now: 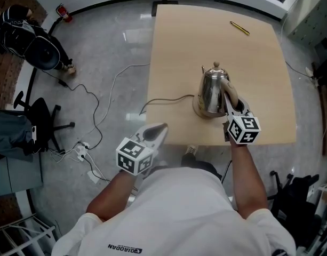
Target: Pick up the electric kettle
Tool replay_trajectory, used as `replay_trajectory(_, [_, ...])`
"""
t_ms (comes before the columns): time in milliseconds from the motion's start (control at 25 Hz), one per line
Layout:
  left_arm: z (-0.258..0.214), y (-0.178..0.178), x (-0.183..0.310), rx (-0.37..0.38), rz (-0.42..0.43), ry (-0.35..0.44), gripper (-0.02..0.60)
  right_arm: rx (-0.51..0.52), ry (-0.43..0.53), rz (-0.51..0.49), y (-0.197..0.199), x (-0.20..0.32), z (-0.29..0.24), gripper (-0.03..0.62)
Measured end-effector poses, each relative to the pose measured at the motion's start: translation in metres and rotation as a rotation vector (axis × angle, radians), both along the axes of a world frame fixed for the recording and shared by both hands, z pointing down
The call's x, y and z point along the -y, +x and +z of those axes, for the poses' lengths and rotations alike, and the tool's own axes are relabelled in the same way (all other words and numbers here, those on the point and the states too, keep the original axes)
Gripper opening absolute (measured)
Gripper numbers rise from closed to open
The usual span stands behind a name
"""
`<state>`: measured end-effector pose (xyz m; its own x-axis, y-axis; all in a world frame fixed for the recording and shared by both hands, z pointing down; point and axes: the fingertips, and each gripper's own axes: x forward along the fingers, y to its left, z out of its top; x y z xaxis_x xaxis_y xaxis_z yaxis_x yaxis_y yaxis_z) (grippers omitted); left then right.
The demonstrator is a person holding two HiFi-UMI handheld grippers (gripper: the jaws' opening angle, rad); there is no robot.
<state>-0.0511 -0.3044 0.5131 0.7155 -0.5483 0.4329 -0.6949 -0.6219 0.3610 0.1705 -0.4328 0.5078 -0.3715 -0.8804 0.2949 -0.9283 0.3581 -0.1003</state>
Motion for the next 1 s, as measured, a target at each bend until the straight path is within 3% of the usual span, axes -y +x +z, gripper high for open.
replay_trajectory(400, [-0.007, -0.016, -0.003, -0.026, -0.002, 0.022, -0.005, 0.005, 0.051, -0.009, -0.014, -0.029, -0.042, 0.072])
replay_trajectory(1000, [-0.021, -0.039, -0.053, -0.082, 0.05, 0.06, -0.005, 0.021, 0.075, 0.063, -0.025, -0.144, -0.071, 0.072])
